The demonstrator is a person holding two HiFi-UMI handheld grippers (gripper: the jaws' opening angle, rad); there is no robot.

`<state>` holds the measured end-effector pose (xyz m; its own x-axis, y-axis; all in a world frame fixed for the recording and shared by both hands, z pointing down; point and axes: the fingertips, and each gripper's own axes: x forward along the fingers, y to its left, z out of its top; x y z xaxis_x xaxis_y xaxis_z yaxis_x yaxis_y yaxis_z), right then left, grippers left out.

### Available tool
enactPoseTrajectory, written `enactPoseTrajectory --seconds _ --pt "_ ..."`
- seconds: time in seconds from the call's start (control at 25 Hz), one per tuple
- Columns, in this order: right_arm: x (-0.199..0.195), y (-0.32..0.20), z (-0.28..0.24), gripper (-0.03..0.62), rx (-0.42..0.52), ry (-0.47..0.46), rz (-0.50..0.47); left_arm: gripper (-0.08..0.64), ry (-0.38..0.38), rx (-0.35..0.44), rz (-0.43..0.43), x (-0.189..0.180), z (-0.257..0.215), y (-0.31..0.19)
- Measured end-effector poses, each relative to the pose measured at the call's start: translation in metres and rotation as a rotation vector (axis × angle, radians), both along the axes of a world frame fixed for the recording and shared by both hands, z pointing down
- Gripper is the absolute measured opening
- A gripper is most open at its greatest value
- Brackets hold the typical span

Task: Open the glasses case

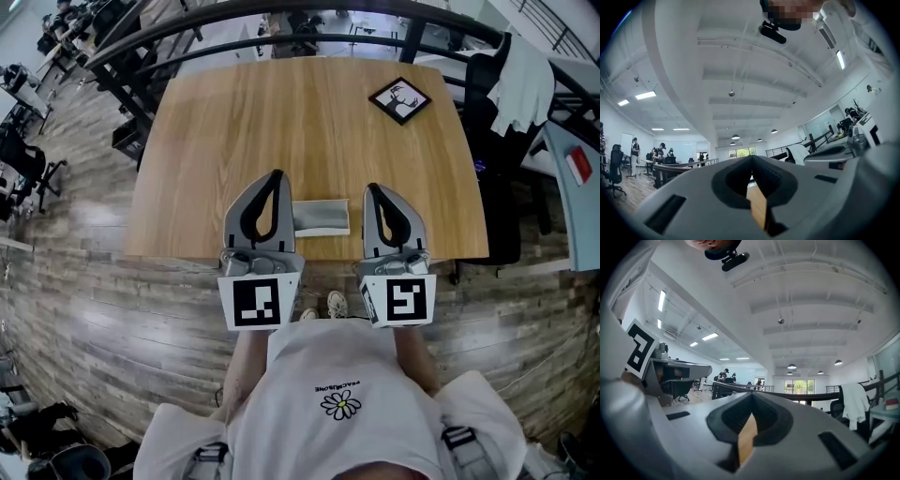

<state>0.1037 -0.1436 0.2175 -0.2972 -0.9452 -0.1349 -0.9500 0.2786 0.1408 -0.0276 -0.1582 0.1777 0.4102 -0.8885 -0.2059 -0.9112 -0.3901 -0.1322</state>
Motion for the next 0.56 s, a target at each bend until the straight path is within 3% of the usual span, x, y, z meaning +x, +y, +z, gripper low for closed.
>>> enactPoseTrajectory --seconds 0.56 --pt "0.01 -0.002 -0.012 0.006 0.027 0.032 0.037 0.016 -0.009 -0.002 -0.06 -0.027 -0.004 0.005"
